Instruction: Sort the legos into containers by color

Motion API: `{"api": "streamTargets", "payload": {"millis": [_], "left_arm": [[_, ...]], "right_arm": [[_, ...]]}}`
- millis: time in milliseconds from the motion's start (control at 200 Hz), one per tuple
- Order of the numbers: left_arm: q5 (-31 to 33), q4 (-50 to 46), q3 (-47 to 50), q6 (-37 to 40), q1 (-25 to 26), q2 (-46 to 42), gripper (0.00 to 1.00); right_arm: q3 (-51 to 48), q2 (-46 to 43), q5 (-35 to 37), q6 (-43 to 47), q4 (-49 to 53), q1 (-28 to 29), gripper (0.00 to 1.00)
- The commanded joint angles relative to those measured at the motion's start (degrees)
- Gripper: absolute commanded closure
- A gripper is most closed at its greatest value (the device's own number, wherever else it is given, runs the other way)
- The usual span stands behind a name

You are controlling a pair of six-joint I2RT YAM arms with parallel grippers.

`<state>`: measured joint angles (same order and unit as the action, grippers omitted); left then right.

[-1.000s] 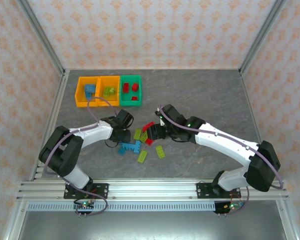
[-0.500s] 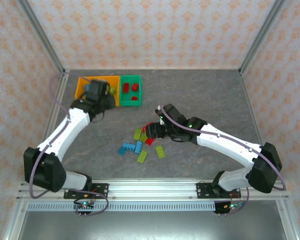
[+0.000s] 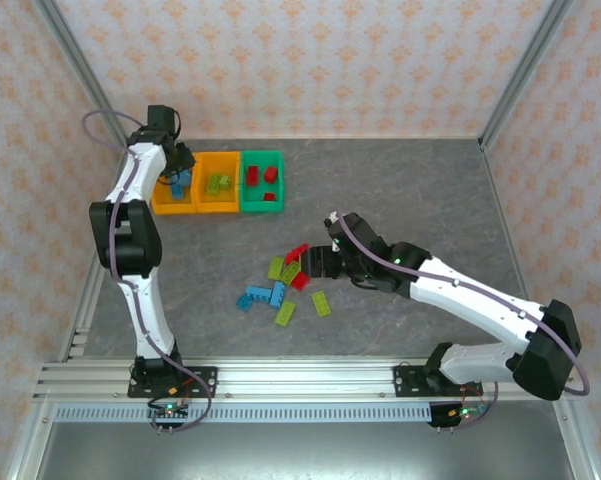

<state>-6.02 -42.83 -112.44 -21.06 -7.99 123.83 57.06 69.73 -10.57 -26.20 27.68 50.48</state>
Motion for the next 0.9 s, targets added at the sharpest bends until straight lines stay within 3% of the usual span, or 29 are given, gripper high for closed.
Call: {"api": "streamTargets", "payload": {"millis": [0, 160, 275, 345, 586, 671, 736, 806, 896], "left_arm": [[0.65, -5.68, -3.75, 0.23, -0.43, -3.25, 0.51], [-2.50, 0.55, 6.27, -2.92, 0.28, -13.90, 0.49], [-6.13, 6.46, 18.61, -4.82, 3.57, -28.07, 0.50], [-6.20, 8.25, 25.61, -3.88, 8.19, -36.86, 0.50], [-2.92, 3.12, 41.47, 2.29, 31.98, -61.36, 0.50], [-1.81, -0.48, 43.64, 5.20, 39.80, -66.75, 0.50], [-2.57, -4.26, 43.93, 8.33, 43.71, -68.48, 0.50], [-4.16, -7.89, 44.57, 12.13, 45.64, -68.65, 0.46], [-0.19, -8.59, 47.95, 13.75, 46.23, -68.68, 0.43]], "right_arm": [[-1.16, -3.25, 3.17, -1.14, 1.26, 0.32, 0.29], [-0.81, -3.12, 5.48, -1.24, 0.56, 0.34, 0.28], [-1.24, -2.71, 14.57, -3.59, 0.68, 0.16, 0.19], [-1.36, -2.24, 17.88, -4.10, 1.06, -1.08, 0.16], [2.41, 8.43, 17.20, -0.24, 3.26, -3.97, 0.13], [3.39, 12.86, 22.31, -6.22, 5.09, -4.52, 0.11], [4.01, 16.03, 21.97, -13.42, 5.83, -5.89, 0.11], [6.42, 20.37, 19.14, -21.81, 8.13, -6.53, 0.11], [9.31, 26.35, 15.39, -29.98, 9.58, -6.56, 0.11]]}}
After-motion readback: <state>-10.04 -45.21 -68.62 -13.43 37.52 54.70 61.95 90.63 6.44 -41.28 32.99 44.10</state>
